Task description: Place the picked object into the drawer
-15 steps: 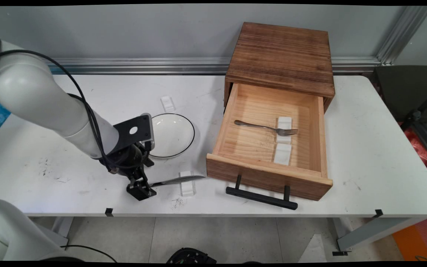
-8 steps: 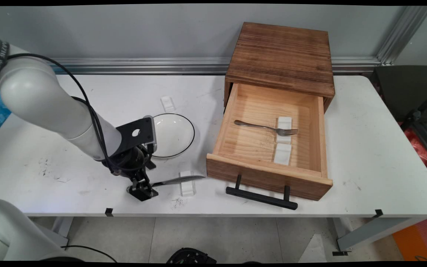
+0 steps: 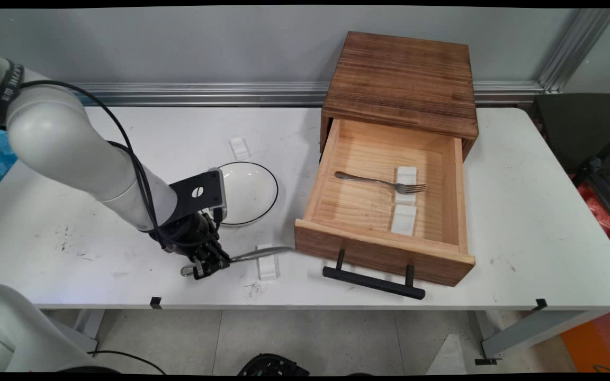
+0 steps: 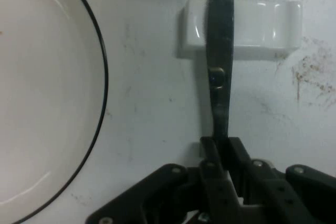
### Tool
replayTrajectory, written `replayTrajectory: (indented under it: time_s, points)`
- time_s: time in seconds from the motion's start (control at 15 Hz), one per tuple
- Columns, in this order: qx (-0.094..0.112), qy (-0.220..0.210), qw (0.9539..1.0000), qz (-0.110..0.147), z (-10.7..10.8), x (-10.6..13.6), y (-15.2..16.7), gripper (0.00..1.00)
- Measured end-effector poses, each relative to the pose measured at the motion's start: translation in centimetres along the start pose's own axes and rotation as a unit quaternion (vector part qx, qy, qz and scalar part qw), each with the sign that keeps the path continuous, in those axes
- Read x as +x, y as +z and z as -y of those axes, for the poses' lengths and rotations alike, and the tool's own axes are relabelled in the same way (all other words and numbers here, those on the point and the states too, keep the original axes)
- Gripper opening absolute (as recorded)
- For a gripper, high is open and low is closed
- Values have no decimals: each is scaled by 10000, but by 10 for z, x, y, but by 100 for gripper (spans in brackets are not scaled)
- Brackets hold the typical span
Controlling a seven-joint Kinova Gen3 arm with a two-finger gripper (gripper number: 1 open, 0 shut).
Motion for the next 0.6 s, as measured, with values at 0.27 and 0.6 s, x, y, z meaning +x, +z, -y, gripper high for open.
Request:
replayTrajectory:
  time_s: [0.27, 0.6]
  points:
    - [-16, 10, 10000, 14, 1, 0, 1, 0]
    - [-43, 12, 10000, 25, 5, 1, -6, 0]
